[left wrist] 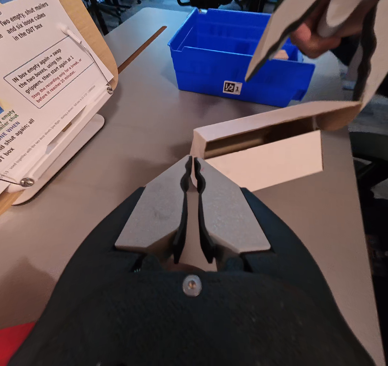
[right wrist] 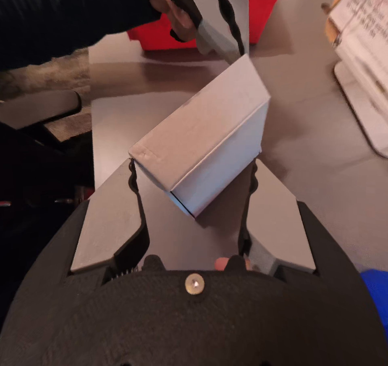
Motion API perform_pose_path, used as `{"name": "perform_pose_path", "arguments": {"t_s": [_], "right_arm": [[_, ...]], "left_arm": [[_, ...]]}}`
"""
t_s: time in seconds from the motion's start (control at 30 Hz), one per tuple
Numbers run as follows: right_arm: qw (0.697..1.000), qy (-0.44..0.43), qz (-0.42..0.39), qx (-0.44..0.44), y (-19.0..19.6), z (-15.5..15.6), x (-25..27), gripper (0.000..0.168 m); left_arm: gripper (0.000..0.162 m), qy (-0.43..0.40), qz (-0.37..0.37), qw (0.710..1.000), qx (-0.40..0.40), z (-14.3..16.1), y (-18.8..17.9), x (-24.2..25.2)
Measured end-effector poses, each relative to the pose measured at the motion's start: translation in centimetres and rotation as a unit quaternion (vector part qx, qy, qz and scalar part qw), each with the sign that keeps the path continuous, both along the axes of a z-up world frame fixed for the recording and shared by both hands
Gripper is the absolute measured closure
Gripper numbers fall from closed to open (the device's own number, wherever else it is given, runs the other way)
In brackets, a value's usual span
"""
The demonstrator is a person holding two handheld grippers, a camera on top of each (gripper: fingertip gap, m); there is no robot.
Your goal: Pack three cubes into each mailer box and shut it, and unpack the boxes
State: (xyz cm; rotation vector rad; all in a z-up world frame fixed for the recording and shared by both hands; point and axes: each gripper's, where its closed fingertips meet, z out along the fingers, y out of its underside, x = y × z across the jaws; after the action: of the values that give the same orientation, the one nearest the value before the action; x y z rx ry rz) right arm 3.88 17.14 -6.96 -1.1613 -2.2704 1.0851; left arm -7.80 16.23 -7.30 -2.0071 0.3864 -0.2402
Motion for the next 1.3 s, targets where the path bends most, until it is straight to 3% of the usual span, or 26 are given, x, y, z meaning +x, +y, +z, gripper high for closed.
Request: {"name": "perform_pose_path", "arguments": {"t_s": [0.1,0.2,0.37,0.53,0.67,0.87,0.93,0.97,1.23,1.3], "right_arm": [[0.997,-0.023,-0.048,0.048,0.6,-2.8,-0.4,0.09],[0.996,-0.034,-0.072,0.05,2.3,-4.0,-0.7,0.093],[0.992,-0.05,-0.096,-0.064,3.3,-2.9,0.0,0.083],[0.968,-0.075,-0.132,-0.198,2.7,0.4,-0.2,0.065],[0.966,-0.092,-0.197,-0.14,2.8,-0.1,-2.6,0.064],[0.958,-0.145,-0.247,0.016,3.8,-2.9,-3.5,0.068],[0.957,-0.15,-0.247,-0.001,3.9,-2.2,-3.5,0.111],[0.956,-0.148,-0.255,0.002,4.5,-1.9,-3.6,0.12],[0.924,-0.247,-0.284,0.067,6.4,-4.2,-3.5,0.078],[0.916,-0.265,-0.291,0.075,6.8,-4.0,-3.6,0.093]], "left_arm": [[0.159,-0.026,-0.027,0.999,0.003,-0.5,-0.8,1.9],[0.16,-0.023,-0.04,0.999,0.001,-1.0,-1.3,3.4],[0.158,0.092,-0.04,0.995,-0.011,-3.1,-1.6,3.9],[0.157,0.168,-0.058,0.983,0.048,-0.8,-0.1,6.8],[0.158,0.222,-0.095,0.97,-0.008,-2.5,0.7,8.3],[0.162,0.179,-0.094,0.979,-0.006,-2.6,1.4,9.2],[0.162,0.152,-0.089,0.984,-0.001,-2.6,1.3,9.2],[0.162,0.142,-0.088,0.986,0.003,-2.6,1.3,9.3],[0.162,0.127,-0.078,0.989,0.002,-2.6,1.5,9.6],[0.162,0.143,-0.073,0.987,-0.001,-2.7,1.5,9.6]]}}
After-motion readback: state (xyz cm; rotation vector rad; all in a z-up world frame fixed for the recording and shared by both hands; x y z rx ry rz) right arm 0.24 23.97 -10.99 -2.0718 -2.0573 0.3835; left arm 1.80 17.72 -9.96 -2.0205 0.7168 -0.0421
